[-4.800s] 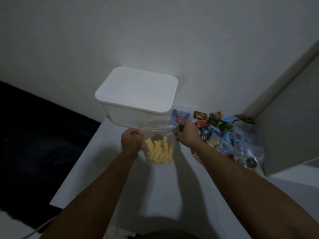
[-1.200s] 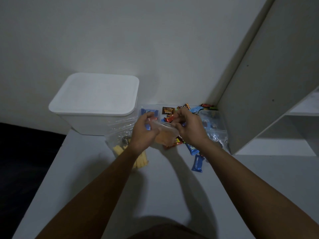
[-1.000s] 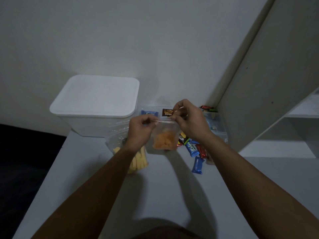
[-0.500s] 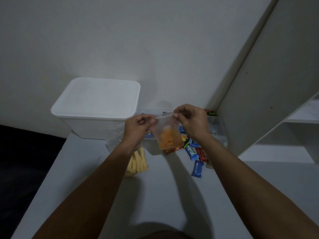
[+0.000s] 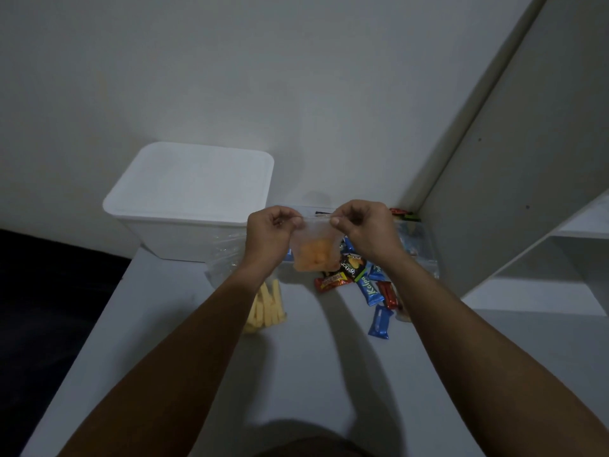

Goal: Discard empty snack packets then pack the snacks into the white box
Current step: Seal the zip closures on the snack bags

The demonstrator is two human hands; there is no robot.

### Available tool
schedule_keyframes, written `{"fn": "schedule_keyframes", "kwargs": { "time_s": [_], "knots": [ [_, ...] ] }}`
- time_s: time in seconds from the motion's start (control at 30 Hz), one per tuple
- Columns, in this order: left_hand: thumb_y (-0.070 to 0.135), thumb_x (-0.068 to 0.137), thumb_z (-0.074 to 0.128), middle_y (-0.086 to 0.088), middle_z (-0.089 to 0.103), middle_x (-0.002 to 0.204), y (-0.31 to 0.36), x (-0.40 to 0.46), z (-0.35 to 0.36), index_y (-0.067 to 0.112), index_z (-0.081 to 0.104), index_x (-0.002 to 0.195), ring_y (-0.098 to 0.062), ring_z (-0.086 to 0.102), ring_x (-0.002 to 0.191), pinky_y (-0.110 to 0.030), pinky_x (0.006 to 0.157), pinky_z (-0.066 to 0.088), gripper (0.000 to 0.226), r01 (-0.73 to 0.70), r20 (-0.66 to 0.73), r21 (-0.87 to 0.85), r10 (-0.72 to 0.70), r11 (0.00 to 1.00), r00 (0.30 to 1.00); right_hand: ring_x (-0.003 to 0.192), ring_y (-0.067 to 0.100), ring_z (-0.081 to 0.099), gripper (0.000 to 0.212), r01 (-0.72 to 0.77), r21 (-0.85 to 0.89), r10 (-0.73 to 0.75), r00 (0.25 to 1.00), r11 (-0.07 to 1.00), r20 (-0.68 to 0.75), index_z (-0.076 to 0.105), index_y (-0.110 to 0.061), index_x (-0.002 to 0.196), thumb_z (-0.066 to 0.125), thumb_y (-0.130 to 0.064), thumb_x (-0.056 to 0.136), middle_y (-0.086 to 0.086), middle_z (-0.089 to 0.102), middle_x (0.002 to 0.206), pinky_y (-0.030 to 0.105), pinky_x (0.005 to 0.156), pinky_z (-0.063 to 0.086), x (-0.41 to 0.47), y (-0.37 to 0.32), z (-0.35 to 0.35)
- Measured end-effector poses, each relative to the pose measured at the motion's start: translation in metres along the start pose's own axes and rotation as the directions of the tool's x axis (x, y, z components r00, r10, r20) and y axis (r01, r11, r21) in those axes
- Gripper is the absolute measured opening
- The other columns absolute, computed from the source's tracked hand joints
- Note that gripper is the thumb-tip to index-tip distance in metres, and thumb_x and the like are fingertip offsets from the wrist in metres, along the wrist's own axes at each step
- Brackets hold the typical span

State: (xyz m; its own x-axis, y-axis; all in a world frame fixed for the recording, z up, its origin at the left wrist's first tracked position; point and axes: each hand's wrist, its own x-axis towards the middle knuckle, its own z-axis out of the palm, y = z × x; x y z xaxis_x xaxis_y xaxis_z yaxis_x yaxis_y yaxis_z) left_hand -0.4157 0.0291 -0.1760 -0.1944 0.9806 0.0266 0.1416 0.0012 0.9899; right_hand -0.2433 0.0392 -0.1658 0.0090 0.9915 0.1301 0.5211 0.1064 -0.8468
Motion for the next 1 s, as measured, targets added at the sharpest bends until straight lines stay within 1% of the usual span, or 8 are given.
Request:
{"fn": "schedule_keyframes", "kwargs": {
  "time_s": [0.13,0.23,0.33,0.47,0.6,0.73,0.83,1.0],
  "knots": [
    [0.001,0.084,0.061,0.0,0.066,0.071,0.006,0.0,0.006,0.012,0.067,0.076,0.007,0.058,0.061,-0.009,0.063,0.046,0.014,-0.088,-0.013,0.15,0.091,0.985,0.996,0.073,0.026,0.07,0.005,-0.046,-0.011,0.045,0.997,0.999,-0.067,0.072,-0.015,0.08,0.071,-0.015,0.085,0.006,0.072,0.076,0.043,0.071,0.06,-0.001,0.001,0.004],
    [0.003,0.086,0.058,0.002,0.065,0.074,0.008,-0.001,0.01,0.012,0.065,0.08,-0.002,0.061,0.069,-0.015,0.064,0.047,0.013,-0.118,-0.031,0.205,0.128,0.971,0.991,0.071,0.024,0.07,0.007,-0.052,0.007,0.052,0.995,0.999,-0.086,0.072,-0.017,0.078,0.072,-0.016,0.085,0.004,0.072,0.074,0.042,0.069,0.06,-0.001,0.001,0.005],
    [0.003,0.087,0.059,0.001,0.066,0.077,0.011,-0.001,0.01,0.013,0.065,0.082,-0.006,0.062,0.072,-0.016,0.066,0.049,0.012,-0.113,-0.029,0.175,0.12,0.978,0.992,0.072,0.03,0.07,0.004,-0.033,0.032,0.034,0.999,0.999,-0.022,0.07,-0.014,0.083,0.069,-0.017,0.087,0.009,0.071,0.08,0.046,0.069,0.06,-0.001,-0.001,-0.001],
    [0.003,0.084,0.063,0.003,0.065,0.076,0.014,-0.006,0.009,0.011,0.067,0.082,0.007,0.06,0.066,-0.005,0.061,0.046,0.01,-0.125,0.013,0.135,0.125,0.983,0.992,0.075,0.031,0.069,0.004,-0.001,0.033,0.0,1.0,0.999,0.026,0.07,-0.013,0.083,0.069,-0.016,0.087,0.012,0.071,0.081,0.046,0.07,0.059,-0.003,-0.002,-0.006],
    [0.006,0.08,0.07,0.003,0.069,0.088,0.015,-0.009,0.004,0.018,0.069,0.094,0.0,0.063,0.076,-0.012,0.065,0.053,0.018,-0.077,0.093,0.051,0.072,0.996,0.993,0.069,0.027,0.066,0.007,-0.022,-0.008,0.022,1.0,1.0,-0.007,0.069,-0.012,0.081,0.068,-0.015,0.088,0.011,0.07,0.078,0.04,0.067,0.056,-0.003,-0.001,-0.004],
    [0.005,0.079,0.071,0.005,0.067,0.078,0.018,-0.009,0.004,0.014,0.069,0.08,-0.001,0.061,0.071,-0.009,0.062,0.049,0.009,-0.049,0.075,0.08,0.043,0.996,0.996,0.066,0.014,0.06,0.008,-0.02,-0.015,0.02,1.0,1.0,0.01,0.068,-0.013,0.081,0.068,-0.017,0.088,0.008,0.069,0.078,0.031,0.063,0.051,-0.006,-0.001,-0.003],
    [0.005,0.079,0.071,0.006,0.064,0.073,0.018,-0.009,0.006,0.014,0.068,0.076,-0.004,0.058,0.07,-0.017,0.064,0.048,0.01,-0.044,0.044,0.134,0.038,0.99,0.998,0.068,0.015,0.064,0.009,-0.006,0.014,0.005,0.999,1.0,0.051,0.069,-0.01,0.084,0.072,-0.018,0.084,0.006,0.071,0.079,0.03,0.064,0.052,-0.008,-0.003,-0.002],
    [0.007,0.079,0.071,0.005,0.065,0.073,0.019,-0.012,0.013,0.011,0.071,0.079,-0.003,0.058,0.068,-0.015,0.062,0.047,0.004,-0.073,0.053,0.177,0.064,0.981,0.997,0.07,0.015,0.064,0.004,0.024,-0.042,-0.022,0.999,0.999,0.041,0.071,-0.013,0.081,0.072,-0.015,0.084,0.002,0.07,0.076,0.031,0.066,0.053,-0.008,-0.006,0.0]
  ]
}}
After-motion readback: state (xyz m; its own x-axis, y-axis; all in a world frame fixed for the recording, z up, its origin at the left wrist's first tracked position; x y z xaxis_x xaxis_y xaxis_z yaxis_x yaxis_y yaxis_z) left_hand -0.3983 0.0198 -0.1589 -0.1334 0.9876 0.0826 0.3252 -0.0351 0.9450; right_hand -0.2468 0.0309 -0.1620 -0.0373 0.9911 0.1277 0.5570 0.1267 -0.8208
